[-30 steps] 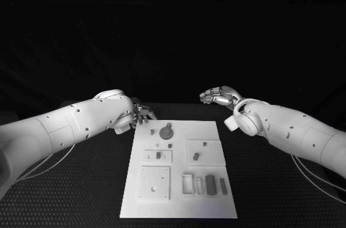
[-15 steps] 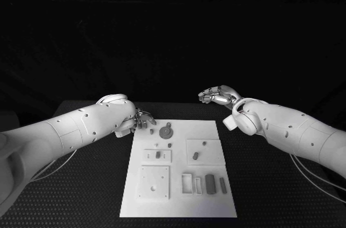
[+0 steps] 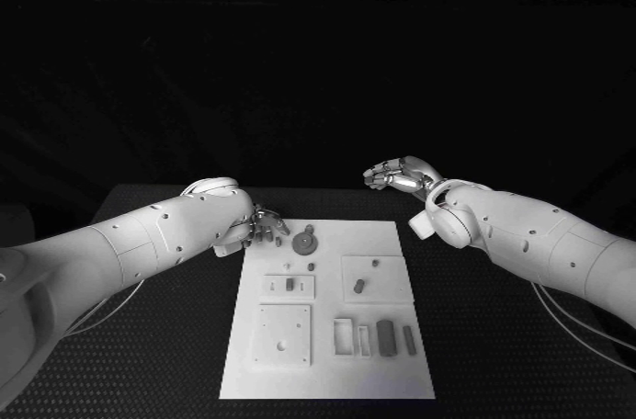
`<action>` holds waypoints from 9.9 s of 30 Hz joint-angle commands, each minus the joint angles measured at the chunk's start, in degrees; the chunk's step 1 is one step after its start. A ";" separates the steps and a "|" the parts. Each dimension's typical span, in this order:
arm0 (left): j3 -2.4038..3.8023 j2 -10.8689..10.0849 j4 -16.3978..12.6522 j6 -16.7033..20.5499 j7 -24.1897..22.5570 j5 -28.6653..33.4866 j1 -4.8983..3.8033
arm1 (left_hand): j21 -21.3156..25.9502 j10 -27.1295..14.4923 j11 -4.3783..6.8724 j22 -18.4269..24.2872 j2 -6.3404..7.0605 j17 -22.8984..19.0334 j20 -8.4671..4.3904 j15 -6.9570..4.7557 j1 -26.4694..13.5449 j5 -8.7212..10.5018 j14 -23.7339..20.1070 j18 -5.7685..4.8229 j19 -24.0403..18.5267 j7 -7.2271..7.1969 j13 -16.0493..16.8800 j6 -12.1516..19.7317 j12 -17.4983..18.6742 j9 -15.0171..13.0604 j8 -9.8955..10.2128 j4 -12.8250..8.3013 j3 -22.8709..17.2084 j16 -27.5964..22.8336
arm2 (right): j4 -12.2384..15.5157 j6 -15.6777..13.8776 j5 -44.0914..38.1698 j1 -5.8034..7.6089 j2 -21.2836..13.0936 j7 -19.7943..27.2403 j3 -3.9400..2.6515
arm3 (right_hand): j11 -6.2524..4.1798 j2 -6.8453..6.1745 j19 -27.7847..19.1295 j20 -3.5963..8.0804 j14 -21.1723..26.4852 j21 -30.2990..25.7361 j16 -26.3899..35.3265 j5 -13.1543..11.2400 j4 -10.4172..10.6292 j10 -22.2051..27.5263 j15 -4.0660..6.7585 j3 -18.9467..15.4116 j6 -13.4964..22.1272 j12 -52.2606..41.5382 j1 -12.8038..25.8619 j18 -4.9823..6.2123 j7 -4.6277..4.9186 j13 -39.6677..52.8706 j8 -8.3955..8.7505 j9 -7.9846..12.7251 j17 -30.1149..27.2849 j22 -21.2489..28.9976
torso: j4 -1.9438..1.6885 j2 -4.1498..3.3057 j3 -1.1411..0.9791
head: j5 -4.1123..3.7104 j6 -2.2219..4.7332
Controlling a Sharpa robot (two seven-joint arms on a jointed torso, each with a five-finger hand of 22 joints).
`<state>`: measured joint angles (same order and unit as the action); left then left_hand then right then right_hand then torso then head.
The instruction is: Assemble the parts on the task board
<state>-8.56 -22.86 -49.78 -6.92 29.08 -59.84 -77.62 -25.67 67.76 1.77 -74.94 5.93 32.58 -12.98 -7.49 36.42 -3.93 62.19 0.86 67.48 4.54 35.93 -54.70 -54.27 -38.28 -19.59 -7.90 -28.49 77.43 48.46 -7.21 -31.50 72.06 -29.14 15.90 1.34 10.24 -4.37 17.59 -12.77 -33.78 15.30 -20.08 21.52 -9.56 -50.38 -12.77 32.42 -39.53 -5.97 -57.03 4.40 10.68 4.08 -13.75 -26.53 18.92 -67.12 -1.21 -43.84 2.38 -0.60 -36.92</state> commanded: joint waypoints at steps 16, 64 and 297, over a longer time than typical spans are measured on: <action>0.01 0.34 0.17 -2.62 -0.94 0.07 0.00 | -1.29 1.09 0.69 -1.19 -2.75 -0.70 -0.63 -0.88 2.17 -2.91 0.64 0.36 1.04 -0.54 0.03 -1.77 -1.35 0.56 -1.32 -1.68 0.28 1.62 | 0.06 0.55 -0.33 -0.02 0.11 0.69 -0.03 | 0.05 0.20 -0.37 0.12 0.03 -0.43 0.35 0.01 0.01 -0.29 -0.24 -0.30 0.34 0.27 0.19 -0.62 0.34 -0.09 -0.21 0.12 -0.09 -0.12 | -0.03 0.00 -0.02 | -0.05 -0.06; 0.01 0.46 1.10 -3.07 -2.51 3.65 0.01 | -2.31 2.78 1.38 -0.96 -10.29 -3.20 -1.14 -1.29 13.72 0.93 1.59 -0.10 1.81 -1.17 -1.36 -3.67 -1.69 1.60 -3.88 -6.70 -3.84 3.00 | -0.04 0.76 -0.33 -0.02 0.24 0.71 -0.03 | 0.08 0.27 -0.58 0.04 0.11 -0.66 0.44 0.00 0.06 -0.37 -0.32 -0.36 0.33 0.36 0.23 -0.70 0.35 -0.10 -0.35 0.23 -0.15 -0.33 | -0.05 0.01 -0.01 | 0.02 -0.26; -5.08 -16.23 -28.51 6.94 3.41 1.31 0.49 | -3.41 5.97 2.39 -0.50 1.66 -6.52 -2.16 -2.37 6.57 1.00 4.02 0.31 3.47 -2.27 -0.21 -5.17 -0.56 3.89 -5.49 2.26 0.97 4.72 | -0.22 0.91 -0.31 -0.27 -0.89 0.72 -0.02 | 0.16 0.19 -0.42 -0.01 0.15 -1.35 0.62 0.01 0.34 -0.59 -0.31 -0.42 0.56 0.81 0.39 -0.53 0.48 -0.12 -0.80 0.82 -0.32 -1.31 | 0.00 0.01 -0.02 | -0.43 -1.21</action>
<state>-13.65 -39.07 -78.14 -1.52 32.58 -58.57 -77.15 -29.45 74.22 4.08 -74.92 7.81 26.13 -14.84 -9.72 43.37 -3.15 66.42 0.78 71.12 2.31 35.64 -60.35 -55.19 -34.37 -25.12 -6.05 -27.49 81.91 48.22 -7.00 -31.54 71.84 -30.05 15.96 1.34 10.44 -4.37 17.38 -12.57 -33.78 14.18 -19.86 21.52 -9.41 -50.58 -12.77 32.27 -39.36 -5.53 -57.03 4.40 10.86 4.05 -14.41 -25.79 18.67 -68.35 -1.21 -43.82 2.39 -1.01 -38.17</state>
